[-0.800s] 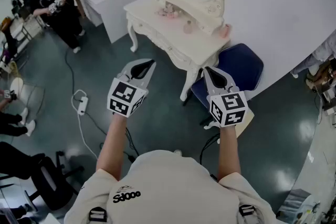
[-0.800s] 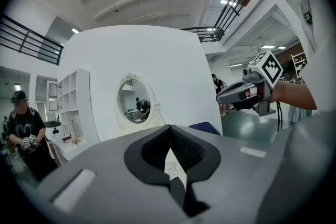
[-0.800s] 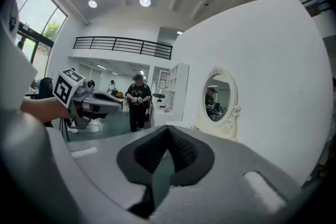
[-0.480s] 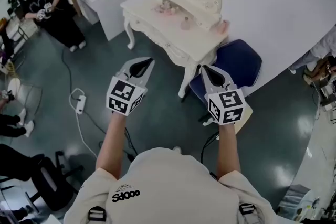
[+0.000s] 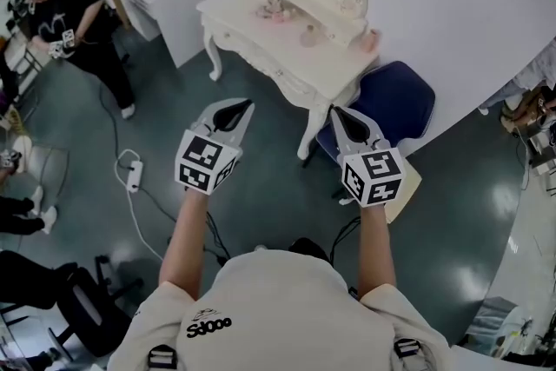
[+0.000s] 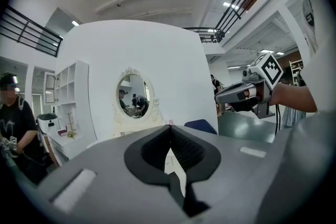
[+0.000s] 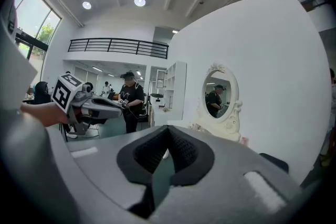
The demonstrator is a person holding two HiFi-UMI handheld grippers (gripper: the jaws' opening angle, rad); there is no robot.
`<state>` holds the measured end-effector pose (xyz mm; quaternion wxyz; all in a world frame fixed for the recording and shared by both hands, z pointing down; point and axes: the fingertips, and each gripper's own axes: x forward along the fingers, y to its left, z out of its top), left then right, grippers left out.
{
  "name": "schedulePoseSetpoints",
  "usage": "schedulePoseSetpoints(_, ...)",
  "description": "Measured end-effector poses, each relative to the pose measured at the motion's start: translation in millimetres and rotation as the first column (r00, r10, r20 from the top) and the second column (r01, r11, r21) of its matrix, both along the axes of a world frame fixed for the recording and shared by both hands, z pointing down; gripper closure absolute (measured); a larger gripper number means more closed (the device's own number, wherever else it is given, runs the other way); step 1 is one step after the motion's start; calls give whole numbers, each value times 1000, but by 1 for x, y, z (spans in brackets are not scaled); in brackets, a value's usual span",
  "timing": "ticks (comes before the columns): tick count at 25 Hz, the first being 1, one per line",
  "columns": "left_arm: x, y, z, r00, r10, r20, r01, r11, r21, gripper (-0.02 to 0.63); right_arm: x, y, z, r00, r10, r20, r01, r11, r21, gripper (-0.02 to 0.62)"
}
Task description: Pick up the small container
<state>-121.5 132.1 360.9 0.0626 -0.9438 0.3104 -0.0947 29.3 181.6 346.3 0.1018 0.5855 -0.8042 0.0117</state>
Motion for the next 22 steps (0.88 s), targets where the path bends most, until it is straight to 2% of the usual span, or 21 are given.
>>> schedulePoseSetpoints(5,-5,-12,12,1000,-1,3,1,1000,-29,589,-4,-11,13,1000,3,9,-2,999,-40,594)
schedulePoseSetpoints(10,2,-44,22,1000,-10,1,10,999,-40,589,7,-42,21,1000,8,23,-6,999,-48,594)
schedulePoseSetpoints(16,39,-111,30,999,-22,23,23,999,-47,589,38,-118,30,998,-38,49,39,999,-31,594)
schedulePoseSetpoints(22,81,-193,16,998,-54,16,55,998,-40,589,78,-207,17,996,-90,22,90,996,-18,594)
